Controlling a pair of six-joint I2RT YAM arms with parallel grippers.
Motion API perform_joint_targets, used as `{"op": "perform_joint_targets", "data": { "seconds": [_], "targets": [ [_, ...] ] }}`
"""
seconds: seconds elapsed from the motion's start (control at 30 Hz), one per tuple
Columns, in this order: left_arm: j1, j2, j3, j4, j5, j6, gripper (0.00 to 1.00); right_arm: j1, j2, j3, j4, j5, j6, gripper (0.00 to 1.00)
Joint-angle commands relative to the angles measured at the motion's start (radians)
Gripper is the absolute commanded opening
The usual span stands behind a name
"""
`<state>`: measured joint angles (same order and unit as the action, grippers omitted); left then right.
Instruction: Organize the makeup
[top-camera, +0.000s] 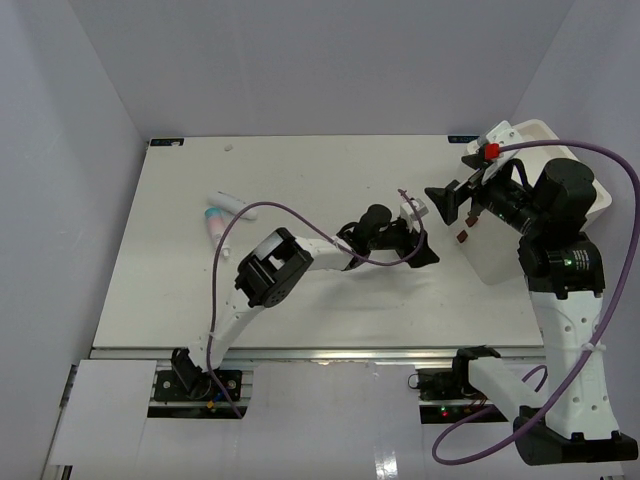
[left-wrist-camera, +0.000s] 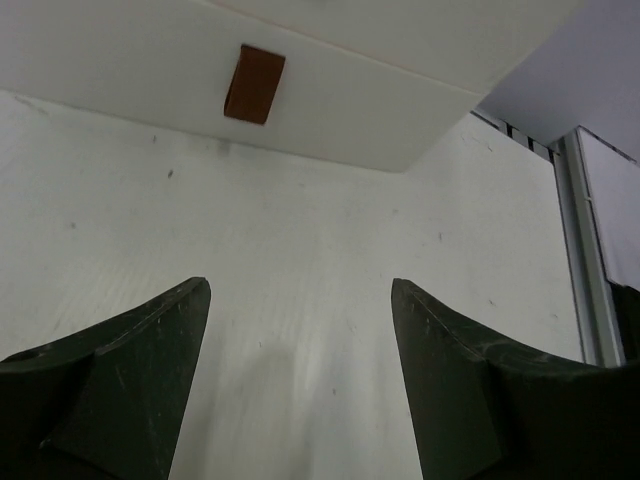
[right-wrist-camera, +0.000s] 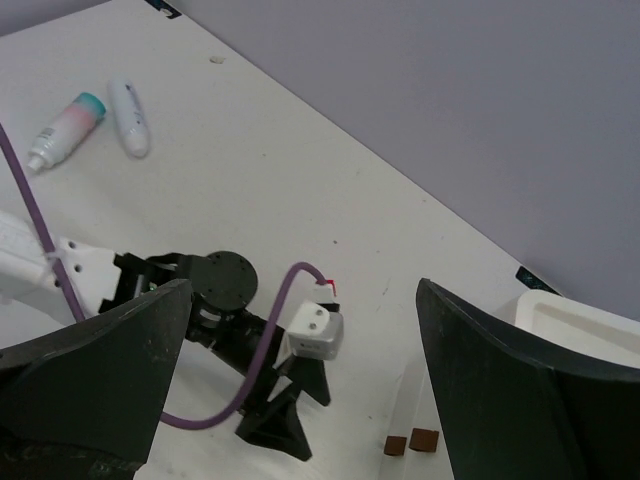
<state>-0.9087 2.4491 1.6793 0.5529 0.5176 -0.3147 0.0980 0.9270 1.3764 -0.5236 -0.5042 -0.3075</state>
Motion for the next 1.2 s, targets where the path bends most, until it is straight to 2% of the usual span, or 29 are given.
{"op": "perform_joint_targets", "data": {
  "seconds": [0.0, 0.13, 0.4, 1.0, 1.17],
  "targets": [
    [-0.027, 0.088, 0.235, 0.004, -0.059, 0.088, 0.82, -0.010, 0.036, 0.010, 0.063, -0.088, 0.086, 1.00],
    [-0.039, 0.171, 0.371, -0.013, -0.103, 0.135, 0.79, -0.027, 0.036, -0.019, 0.095, -0.126, 0.117, 1.00],
    [-0.045, 0.277, 0.508, -0.019, -0.125, 0.178, 0.74, -0.062, 0.026, -0.064, 0.124, -0.173, 0.143, 1.00],
    [-0.098, 0.397, 0.653, 0.032, -0.242, 0.193, 0.69, -0.184, 0.016, -0.145, 0.231, -0.320, 0.254, 1.00],
    [-0.104, 0.422, 0.672, 0.050, -0.292, 0.184, 0.59, -0.192, 0.011, -0.151, 0.236, -0.326, 0.259, 1.00]
  ]
}}
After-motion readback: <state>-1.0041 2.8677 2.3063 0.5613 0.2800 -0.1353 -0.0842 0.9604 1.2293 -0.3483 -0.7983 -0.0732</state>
